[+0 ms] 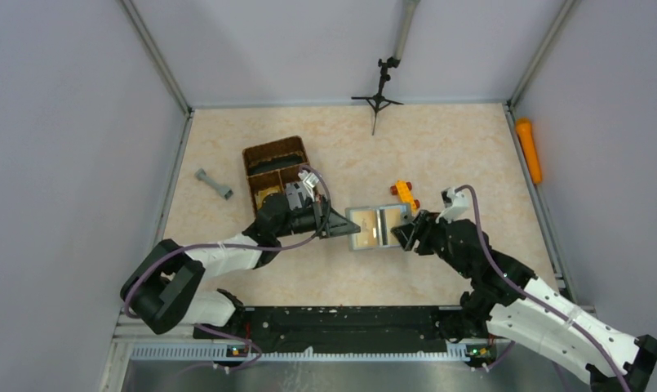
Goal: Take the credit cards out of the card holder
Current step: Remove the credit card from the card holder.
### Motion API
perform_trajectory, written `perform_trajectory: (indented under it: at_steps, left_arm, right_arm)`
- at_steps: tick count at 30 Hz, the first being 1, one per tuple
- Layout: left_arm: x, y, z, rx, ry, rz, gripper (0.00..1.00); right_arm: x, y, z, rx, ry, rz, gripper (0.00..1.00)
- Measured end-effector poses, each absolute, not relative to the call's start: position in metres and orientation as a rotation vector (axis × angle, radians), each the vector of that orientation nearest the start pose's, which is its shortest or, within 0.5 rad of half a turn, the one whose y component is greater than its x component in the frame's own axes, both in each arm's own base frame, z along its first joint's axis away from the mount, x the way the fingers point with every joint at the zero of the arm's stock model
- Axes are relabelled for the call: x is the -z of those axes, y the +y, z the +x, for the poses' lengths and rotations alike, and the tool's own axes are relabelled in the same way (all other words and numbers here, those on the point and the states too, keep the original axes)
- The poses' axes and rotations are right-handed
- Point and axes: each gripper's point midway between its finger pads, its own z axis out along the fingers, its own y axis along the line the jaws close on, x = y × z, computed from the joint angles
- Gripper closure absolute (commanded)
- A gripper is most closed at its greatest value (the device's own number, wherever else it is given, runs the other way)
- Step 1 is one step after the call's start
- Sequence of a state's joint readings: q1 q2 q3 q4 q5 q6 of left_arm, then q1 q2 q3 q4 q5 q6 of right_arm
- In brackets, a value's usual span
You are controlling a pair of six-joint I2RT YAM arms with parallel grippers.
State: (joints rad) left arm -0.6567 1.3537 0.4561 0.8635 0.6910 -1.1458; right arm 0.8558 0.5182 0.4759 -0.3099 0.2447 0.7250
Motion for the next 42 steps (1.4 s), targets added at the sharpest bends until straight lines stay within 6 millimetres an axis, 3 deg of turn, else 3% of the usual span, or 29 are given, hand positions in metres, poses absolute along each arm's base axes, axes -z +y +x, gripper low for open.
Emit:
perform_trajectory:
  at_steps: [4,9,12,16,24,28,34,42]
  left_arm:
    - [-0.191,-0.319,0.188,1.803,2.002,0.178,1.00]
    - [-0.180,-0.314,0.190,1.727,2.067,0.157,1.00]
    - [-0.173,-0.313,0.191,1.698,2.099,0.143,1.00]
    - [-0.172,-0.312,0.191,1.692,2.110,0.133,1.00]
    - [-0.198,-0.316,0.187,1.805,2.002,0.144,1.00]
    - [-0.203,-0.314,0.182,1.863,1.967,0.124,1.00]
    - [-0.219,-0.315,0.171,1.926,1.924,0.142,1.00]
    - [-0.240,-0.316,0.154,1.980,1.863,0.199,1.00]
  right_arm:
    - [-0.184,0.170,0.186,-0.709,2.017,0.062,0.44]
    - [-0.211,0.157,0.180,-0.705,1.951,0.032,0.57]
    - [-0.226,0.166,0.171,-0.794,1.914,-0.034,0.60]
    - [-0.231,0.197,0.158,-0.946,1.928,-0.170,0.60]
    - [-0.201,0.237,0.155,-1.052,2.046,-0.266,0.61]
    - [-0.197,0.241,0.152,-1.100,2.064,-0.240,0.62]
    - [-0.219,0.245,0.150,-1.206,1.990,-0.167,0.69]
    - [-0.235,0.248,0.145,-1.368,1.918,-0.042,0.70]
